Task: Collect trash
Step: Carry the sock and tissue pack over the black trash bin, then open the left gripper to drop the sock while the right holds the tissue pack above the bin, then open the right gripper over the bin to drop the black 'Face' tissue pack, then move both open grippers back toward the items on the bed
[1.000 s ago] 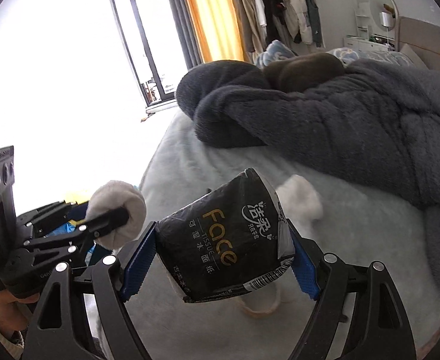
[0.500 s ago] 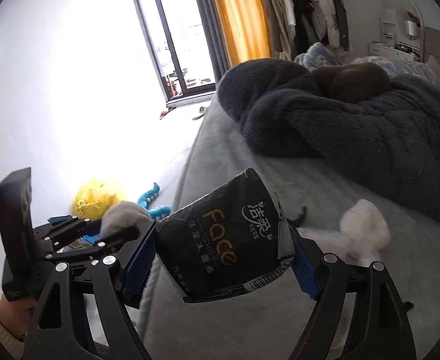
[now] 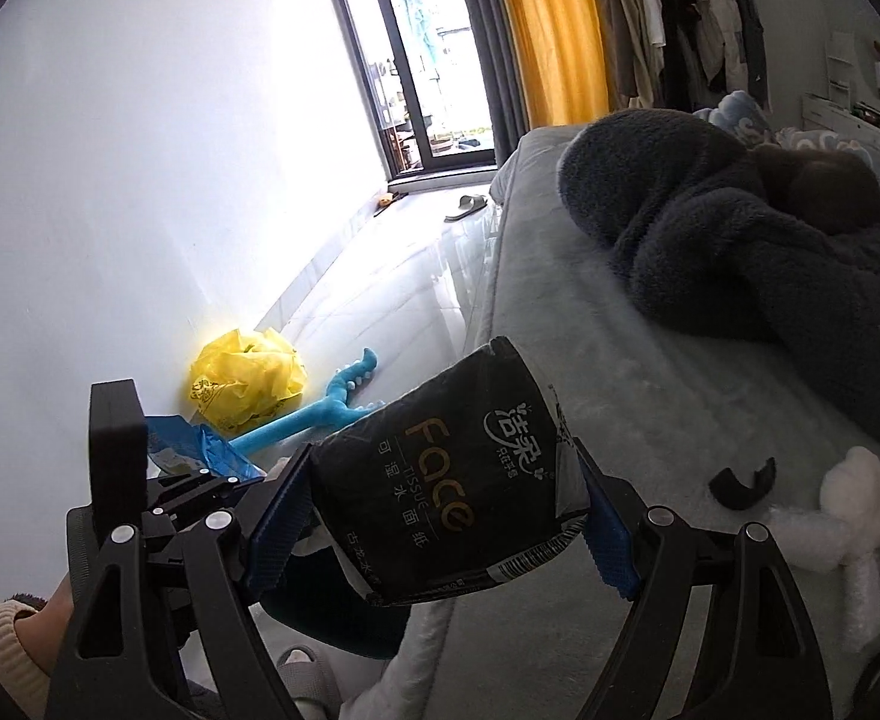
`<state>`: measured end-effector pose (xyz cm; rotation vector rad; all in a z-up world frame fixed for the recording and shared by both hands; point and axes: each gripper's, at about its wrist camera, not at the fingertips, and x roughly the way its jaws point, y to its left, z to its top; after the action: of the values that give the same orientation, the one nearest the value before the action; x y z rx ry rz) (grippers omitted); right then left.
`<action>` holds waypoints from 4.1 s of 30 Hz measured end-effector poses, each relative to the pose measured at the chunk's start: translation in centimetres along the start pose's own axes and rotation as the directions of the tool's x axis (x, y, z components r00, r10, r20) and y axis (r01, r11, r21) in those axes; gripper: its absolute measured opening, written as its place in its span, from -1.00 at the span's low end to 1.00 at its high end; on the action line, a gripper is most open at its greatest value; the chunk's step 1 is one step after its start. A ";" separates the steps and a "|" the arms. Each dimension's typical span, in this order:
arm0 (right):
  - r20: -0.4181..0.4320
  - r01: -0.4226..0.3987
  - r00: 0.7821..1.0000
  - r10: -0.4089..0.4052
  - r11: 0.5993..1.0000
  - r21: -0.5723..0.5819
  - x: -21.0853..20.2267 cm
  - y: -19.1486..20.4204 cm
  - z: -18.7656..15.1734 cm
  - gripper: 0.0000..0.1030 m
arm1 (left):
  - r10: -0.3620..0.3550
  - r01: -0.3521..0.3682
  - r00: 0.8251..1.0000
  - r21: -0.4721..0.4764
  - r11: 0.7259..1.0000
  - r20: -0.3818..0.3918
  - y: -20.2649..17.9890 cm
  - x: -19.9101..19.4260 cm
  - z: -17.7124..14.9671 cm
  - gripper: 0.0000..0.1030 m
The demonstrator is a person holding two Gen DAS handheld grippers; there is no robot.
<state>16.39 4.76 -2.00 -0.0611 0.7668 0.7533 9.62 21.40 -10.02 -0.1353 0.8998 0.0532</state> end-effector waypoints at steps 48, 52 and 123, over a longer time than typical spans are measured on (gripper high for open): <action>-0.378 -0.075 0.925 0.035 0.993 -0.091 20.4 11.0 -5.4 0.58 | 0.032 -0.082 0.987 -0.323 0.943 -0.158 16.3 -1.7 -4.6 0.66; -0.414 -0.071 0.910 0.024 0.993 -0.099 22.3 11.3 -6.5 0.58 | 0.020 -0.058 0.994 -0.353 0.934 -0.111 16.9 -3.1 -3.7 0.69; -0.047 0.113 0.992 -0.119 0.986 -0.126 -6.2 -9.9 -6.5 0.87 | -0.129 0.140 0.939 -0.013 0.990 0.318 -12.2 -8.6 5.6 0.84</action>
<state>15.82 -8.30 -4.85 -0.2362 0.7616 0.6894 9.91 10.20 1.27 -0.2151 0.5663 -0.0363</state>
